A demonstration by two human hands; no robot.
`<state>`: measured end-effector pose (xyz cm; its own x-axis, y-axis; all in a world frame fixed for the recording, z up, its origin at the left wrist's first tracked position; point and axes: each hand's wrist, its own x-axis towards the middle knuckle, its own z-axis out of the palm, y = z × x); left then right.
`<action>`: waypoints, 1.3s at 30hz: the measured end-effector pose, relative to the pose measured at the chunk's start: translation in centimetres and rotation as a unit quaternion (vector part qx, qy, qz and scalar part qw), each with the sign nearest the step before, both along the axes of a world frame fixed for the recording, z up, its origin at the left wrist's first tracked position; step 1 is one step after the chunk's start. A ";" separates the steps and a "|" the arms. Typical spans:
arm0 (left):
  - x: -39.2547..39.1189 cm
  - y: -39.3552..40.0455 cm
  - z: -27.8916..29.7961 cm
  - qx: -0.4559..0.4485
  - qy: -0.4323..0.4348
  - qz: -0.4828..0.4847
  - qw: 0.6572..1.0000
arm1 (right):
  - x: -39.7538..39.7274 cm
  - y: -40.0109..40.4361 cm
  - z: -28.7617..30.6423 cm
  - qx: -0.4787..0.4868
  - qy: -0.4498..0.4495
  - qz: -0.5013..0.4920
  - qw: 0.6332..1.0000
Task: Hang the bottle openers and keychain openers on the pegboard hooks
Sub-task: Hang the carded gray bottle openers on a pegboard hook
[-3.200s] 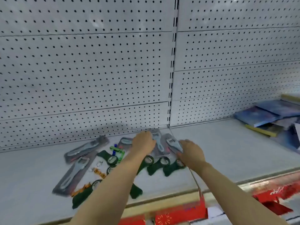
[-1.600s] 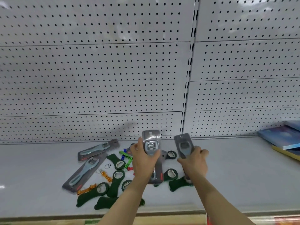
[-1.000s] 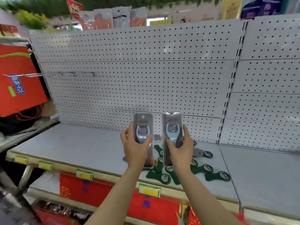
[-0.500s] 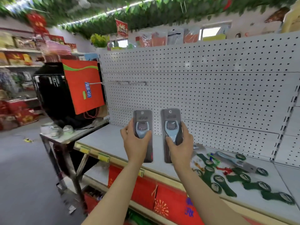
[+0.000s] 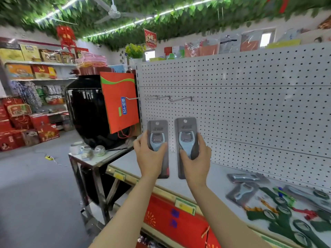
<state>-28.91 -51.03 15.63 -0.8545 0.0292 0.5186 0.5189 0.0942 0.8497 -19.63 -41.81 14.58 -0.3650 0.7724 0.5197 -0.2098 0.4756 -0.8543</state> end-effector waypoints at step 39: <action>-34.5 -1.2 4.0 0.029 0.081 -0.059 0.995 | -29.5 -5.6 3.0 0.017 0.027 -0.050 0.998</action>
